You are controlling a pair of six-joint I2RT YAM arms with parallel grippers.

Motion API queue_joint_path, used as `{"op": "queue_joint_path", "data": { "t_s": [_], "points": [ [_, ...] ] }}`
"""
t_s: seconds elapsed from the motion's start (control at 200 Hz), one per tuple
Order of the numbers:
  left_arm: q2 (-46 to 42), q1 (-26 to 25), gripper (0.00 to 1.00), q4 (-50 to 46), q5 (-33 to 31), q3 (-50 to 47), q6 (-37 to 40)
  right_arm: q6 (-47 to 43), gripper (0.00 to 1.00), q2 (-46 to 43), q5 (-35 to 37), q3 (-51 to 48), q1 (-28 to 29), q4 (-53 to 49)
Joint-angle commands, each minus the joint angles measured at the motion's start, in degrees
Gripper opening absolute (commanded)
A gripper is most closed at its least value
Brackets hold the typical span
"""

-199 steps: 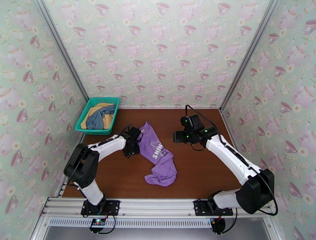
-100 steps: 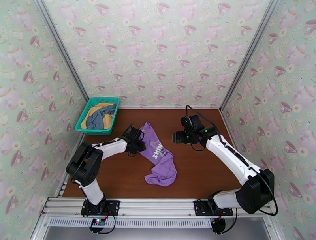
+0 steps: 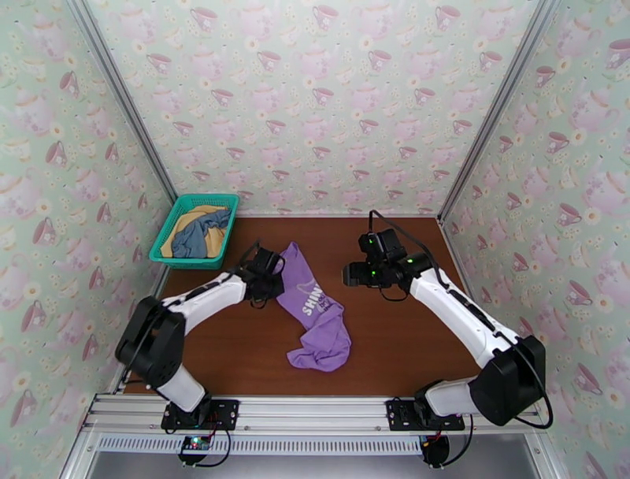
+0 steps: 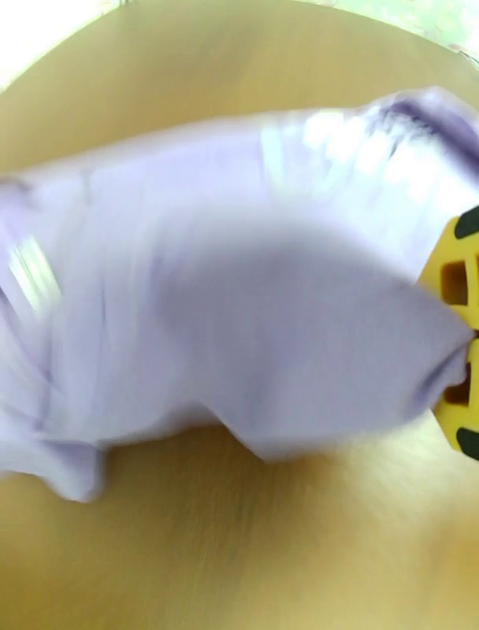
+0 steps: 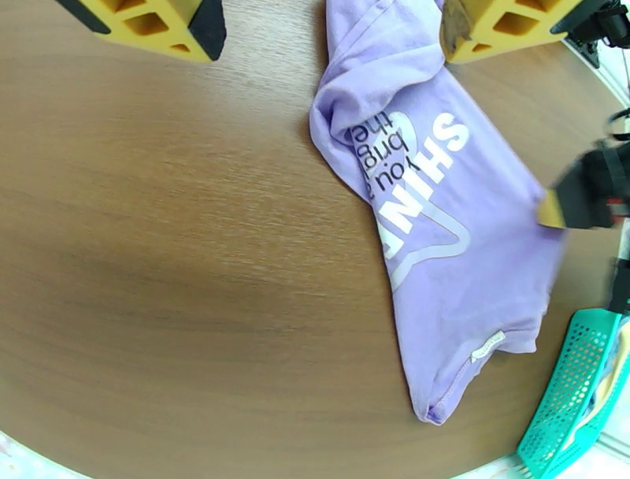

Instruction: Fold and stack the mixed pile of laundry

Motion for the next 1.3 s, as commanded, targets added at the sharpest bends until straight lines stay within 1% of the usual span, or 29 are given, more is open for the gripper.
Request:
{"op": "queue_joint_path", "data": {
  "t_s": [0.0, 0.125, 0.295, 0.361, 0.406, 0.486, 0.566, 0.661, 0.741, 0.816, 0.866, 0.932, 0.987, 1.007, 1.032, 1.092, 1.122, 1.157, 1.197, 1.242, 1.297],
  "points": [
    [-5.4, 0.9, 0.0, -12.2, -4.6, 12.9, 5.9, 2.6, 0.75, 6.2, -5.2, 0.6, 3.7, 4.7],
    [-4.0, 1.3, 0.0, -18.2, -1.6, 23.7, 9.3, 7.0, 0.7, 14.7, -6.3, 2.8, 9.8, 10.4],
    [-1.3, 1.2, 0.0, -20.6, 2.2, 30.6, 10.8, 12.5, 0.61, 26.4, -11.6, 12.4, 17.7, 16.3],
    [-0.3, 0.9, 0.0, -21.0, 3.3, 33.3, 10.9, 15.2, 0.61, 29.8, -16.3, 15.5, 19.2, 21.7],
    [0.7, 0.6, 0.0, -21.4, 4.0, 35.5, 11.0, 18.6, 0.6, 31.3, -19.8, 16.4, 19.6, 28.1],
    [3.6, -0.8, 0.0, -23.2, 4.6, 40.4, 12.0, 23.0, 0.6, 31.0, -21.1, 15.9, 18.7, 35.4],
    [8.5, -2.3, 0.0, -26.5, 4.2, 46.6, 13.4, 23.9, 0.6, 27.7, -18.0, 13.5, 16.6, 34.5],
    [16.2, -4.7, 0.0, -30.3, 3.8, 54.7, 15.5, 22.8, 0.6, 19.9, -12.7, 6.4, 12.6, 28.2],
    [24.1, -7.1, 0.0, -33.0, 3.1, 62.9, 17.0, 19.2, 0.62, 10.7, -4.4, -1.3, 9.8, 20.6],
    [33.4, -9.6, 0.0, -35.4, 3.2, 72.5, 18.5, 15.8, 0.66, 1.6, 5.2, -7.3, 8.1, 12.4],
    [39.9, -11.5, 0.0, -37.0, 3.8, 79.7, 19.0, 14.7, 0.7, -4.5, 10.1, -10.6, 7.0, 7.7],
    [48.3, -13.8, 0.0, -38.5, 5.6, 88.2, 18.9, 13.7, 0.75, -11.6, 14.8, -13.7, 5.0, 2.4],
    [53.1, -16.0, 0.0, -37.5, 8.7, 90.9, 18.4, 12.7, 0.79, -16.7, 17.3, -14.9, 2.5, -1.7],
    [54.1, -16.9, 0.04, -36.6, 9.9, 90.6, 18.2, 12.1, 0.8, -18.3, 18.0, -15.0, 1.4, -3.0],
    [55.0, -18.1, 0.13, -34.9, 11.4, 89.5, 18.1, 11.2, 0.81, -19.9, 18.5, -14.8, 0.0, -4.6],
    [55.0, -21.3, 0.48, -30.1, 13.9, 84.6, 18.9, 8.5, 0.85, -22.7, 19.0, -13.5, -3.7, -7.5],
    [54.3, -23.0, 0.59, -28.0, 13.7, 82.0, 19.7, 6.9, 0.86, -23.3, 18.5, -12.5, -5.6, -8.3],
    [53.1, -24.8, 0.71, -26.2, 11.8, 78.7, 20.6, 5.4, 0.87, -23.5, 17.6, -11.1, -7.4, -9.2],
    [50.9, -26.5, 0.78, -24.8, 8.2, 75.0, 21.2, 3.8, 0.87, -23.0, 16.3, -9.4, -8.9, -10.0],
    [47.6, -27.5, 0.83, -23.7, 3.6, 70.7, 21.1, 2.5, 0.87, -21.9, 14.9, -7.6, -10.1, -10.4],
    [42.4, -27.5, 0.87, -23.0, -1.6, 64.6, 19.6, 1.4, 0.88, -20.1, 13.1, -5.5, -10.5, -9.9]
  ]
}}
